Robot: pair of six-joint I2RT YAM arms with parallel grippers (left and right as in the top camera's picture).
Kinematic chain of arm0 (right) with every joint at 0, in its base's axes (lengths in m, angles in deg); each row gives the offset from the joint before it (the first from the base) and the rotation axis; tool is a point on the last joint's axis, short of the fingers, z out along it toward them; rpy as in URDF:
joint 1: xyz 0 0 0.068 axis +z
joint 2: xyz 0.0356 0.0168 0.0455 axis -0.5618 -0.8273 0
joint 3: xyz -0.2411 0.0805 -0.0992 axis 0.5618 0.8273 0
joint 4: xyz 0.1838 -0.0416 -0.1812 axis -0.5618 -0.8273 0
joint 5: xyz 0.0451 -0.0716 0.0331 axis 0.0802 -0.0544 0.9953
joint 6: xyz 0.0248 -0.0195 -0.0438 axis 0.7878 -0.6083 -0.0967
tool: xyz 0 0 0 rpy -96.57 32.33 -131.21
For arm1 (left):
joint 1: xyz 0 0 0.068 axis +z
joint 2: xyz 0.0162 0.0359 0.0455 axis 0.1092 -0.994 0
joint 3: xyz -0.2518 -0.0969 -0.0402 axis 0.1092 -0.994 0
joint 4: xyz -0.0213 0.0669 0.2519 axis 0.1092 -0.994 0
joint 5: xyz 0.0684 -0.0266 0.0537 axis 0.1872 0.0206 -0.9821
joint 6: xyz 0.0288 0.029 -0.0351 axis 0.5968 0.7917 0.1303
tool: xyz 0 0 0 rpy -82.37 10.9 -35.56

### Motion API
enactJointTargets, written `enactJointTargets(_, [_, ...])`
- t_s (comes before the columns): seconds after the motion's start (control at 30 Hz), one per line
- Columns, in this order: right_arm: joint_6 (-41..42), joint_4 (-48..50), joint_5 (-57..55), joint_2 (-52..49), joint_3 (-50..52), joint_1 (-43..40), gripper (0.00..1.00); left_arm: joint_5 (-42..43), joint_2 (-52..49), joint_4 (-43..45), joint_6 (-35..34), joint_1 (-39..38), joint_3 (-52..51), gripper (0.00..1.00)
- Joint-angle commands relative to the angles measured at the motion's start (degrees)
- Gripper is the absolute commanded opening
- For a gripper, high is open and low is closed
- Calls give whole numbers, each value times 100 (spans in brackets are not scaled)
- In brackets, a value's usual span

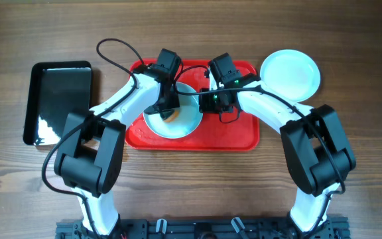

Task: Clean dirty plates on tray and stack at the side
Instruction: 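Scrub the last plate with the sponge while the right gripper holds it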

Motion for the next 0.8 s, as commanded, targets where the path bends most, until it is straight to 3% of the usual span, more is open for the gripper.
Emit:
enactJointTargets(0.0, [37, -55, -225, -66, 11, -46, 4, -1556, -181, -210, 70, 133, -46, 4])
enactJointTargets(0.23, [39, -55, -225, -66, 11, -46, 4, -2201, 20, -437, 68, 146, 37, 4])
enactJointTargets(0.77, [7, -114, -227, -11, -94, -50, 4, -1976, 1858, -612, 20, 153, 271, 4])
